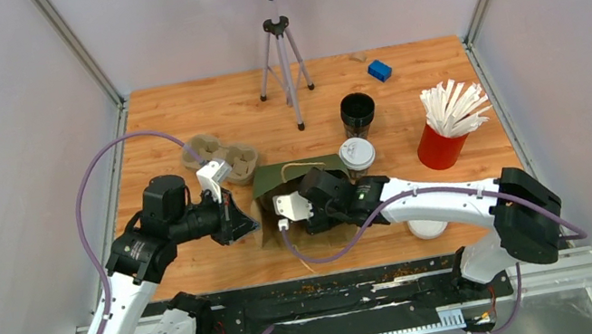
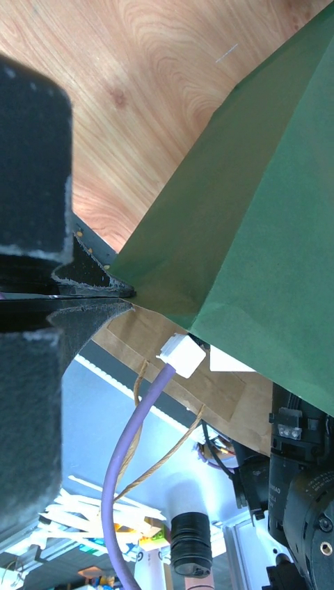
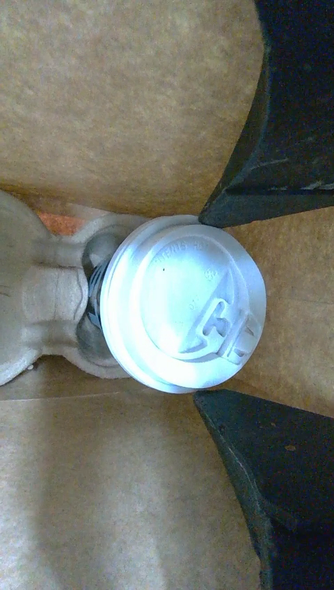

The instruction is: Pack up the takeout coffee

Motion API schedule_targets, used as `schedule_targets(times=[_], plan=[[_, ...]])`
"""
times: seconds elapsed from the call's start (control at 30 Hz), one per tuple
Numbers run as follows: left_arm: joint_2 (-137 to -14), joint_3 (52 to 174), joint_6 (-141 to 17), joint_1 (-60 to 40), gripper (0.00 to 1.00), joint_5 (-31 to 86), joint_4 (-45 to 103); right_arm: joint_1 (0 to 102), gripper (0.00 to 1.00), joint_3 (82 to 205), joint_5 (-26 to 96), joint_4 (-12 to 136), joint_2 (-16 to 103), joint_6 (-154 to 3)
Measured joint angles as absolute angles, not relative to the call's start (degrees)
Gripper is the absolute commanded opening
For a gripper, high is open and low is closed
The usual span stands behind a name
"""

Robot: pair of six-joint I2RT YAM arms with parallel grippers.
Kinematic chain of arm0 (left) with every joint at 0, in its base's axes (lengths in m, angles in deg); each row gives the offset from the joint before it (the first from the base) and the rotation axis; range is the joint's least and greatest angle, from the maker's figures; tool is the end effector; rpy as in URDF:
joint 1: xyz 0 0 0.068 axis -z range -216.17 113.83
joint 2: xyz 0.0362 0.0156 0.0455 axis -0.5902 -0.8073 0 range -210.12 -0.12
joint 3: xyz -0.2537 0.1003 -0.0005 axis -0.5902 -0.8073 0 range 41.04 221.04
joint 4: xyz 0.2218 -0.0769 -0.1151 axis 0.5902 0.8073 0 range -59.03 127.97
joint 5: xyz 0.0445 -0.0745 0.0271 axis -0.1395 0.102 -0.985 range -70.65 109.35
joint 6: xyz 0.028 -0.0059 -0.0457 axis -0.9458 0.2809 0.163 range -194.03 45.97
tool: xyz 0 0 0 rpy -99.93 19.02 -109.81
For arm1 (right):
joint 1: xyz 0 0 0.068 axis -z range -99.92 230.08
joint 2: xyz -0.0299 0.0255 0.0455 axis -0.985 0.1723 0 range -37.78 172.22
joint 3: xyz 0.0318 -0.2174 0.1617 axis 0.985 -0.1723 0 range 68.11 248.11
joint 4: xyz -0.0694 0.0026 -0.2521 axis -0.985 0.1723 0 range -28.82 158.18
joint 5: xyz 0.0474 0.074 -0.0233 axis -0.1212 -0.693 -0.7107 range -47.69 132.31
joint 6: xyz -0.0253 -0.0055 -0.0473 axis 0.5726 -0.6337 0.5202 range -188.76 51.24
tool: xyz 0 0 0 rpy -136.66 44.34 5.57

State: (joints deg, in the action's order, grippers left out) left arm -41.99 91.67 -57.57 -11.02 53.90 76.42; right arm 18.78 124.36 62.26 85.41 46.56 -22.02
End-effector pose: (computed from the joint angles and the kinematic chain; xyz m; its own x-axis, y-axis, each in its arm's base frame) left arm 0.1175 -0.0774 0.3247 -0.7346 0.0869 -0.6729 0.5771 0.6017 -0.5522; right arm 0.1567 0.2608 0.2287 0.2670 -0.9377 -0.2223 -0.7732 -0.0707 -0.6302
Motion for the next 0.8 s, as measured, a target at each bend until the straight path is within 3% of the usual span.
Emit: schedule_targets(times=[0.2, 0.27, 0.3, 0.67, 0.8], plan=[[-42.0, 91.7, -57.6, -11.0, 0.00, 53.9, 76.4, 18.8, 0.89, 126.0, 60.6, 88.4, 46.6, -22.2], [-42.0, 91.7, -57.6, -11.0, 0.00, 53.9, 76.4, 18.9, 0.99, 126.4, 60.1, 88.9, 46.6, -22.2], [-42.0, 91.7, -57.6, -11.0, 0.00, 53.9, 76.4, 18.9, 1.00, 126.6, 60.0, 89.2, 46.6, -22.3], [-42.0, 91.7, -57.6, -11.0, 0.00, 54.0, 76.3, 18.9, 0.89, 128.2, 58.8, 91.6, 46.6, -22.2], [-42.0, 91.7, -57.6, -11.0, 0.00, 54.0, 76.3, 18.7, 0.90, 128.8, 58.1, 92.6, 46.4, -22.2]])
